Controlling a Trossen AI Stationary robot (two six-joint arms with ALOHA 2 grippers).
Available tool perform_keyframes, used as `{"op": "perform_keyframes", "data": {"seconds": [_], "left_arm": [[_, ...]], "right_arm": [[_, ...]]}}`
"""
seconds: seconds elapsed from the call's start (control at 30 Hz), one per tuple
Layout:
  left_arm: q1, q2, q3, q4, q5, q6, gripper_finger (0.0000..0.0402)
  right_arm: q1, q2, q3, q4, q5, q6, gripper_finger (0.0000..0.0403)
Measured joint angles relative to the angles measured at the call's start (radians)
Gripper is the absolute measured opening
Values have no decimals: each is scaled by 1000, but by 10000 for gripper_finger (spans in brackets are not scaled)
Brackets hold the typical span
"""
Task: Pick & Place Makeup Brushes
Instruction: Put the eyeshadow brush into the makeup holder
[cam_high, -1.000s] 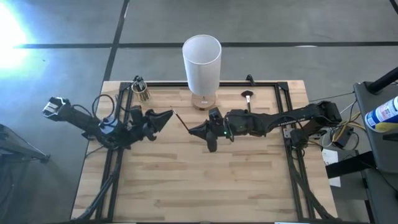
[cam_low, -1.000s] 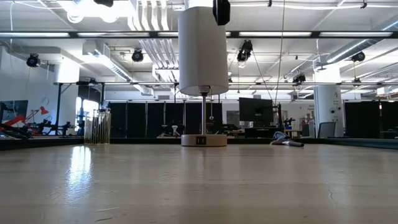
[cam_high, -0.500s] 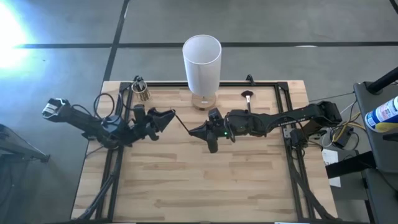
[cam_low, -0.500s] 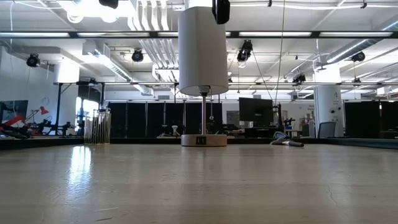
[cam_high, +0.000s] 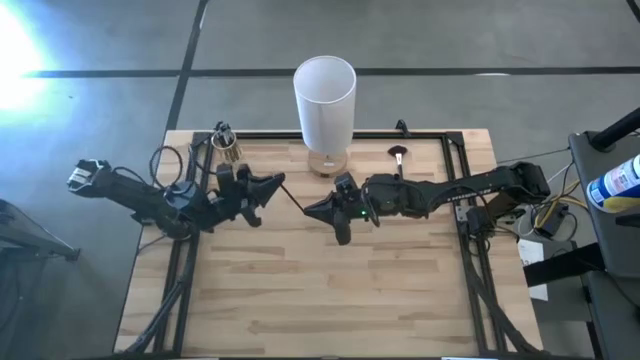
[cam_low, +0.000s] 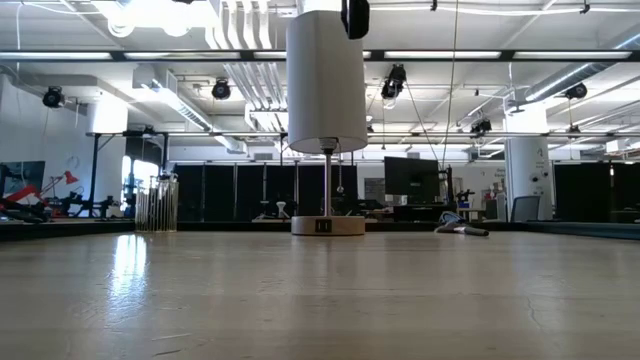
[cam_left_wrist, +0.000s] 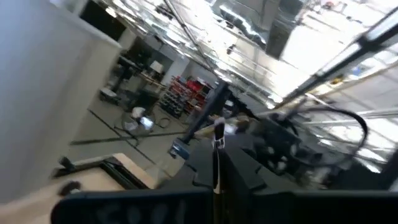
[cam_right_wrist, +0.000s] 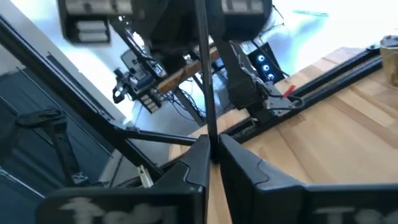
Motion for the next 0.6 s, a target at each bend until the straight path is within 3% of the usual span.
{"op": "perform_keyframes", "data": {"seconds": [0.1, 0.27, 0.47, 0.6], "left_arm": [[32, -31, 30, -109, -38, 14, 10], [162, -73, 43, -319, -8, -39, 9], [458, -41, 28, -431, 192, -112, 9], [671, 30, 29, -450, 257, -100, 9]], "right_arm": [[-6, -15, -1, -39, -3, -8, 51], [-32, -73, -7, -163, 5, -62, 70], [-44, -168, -50, -225, 68, -143, 33], [-76, -244, -118, -237, 79, -168, 10]]}}
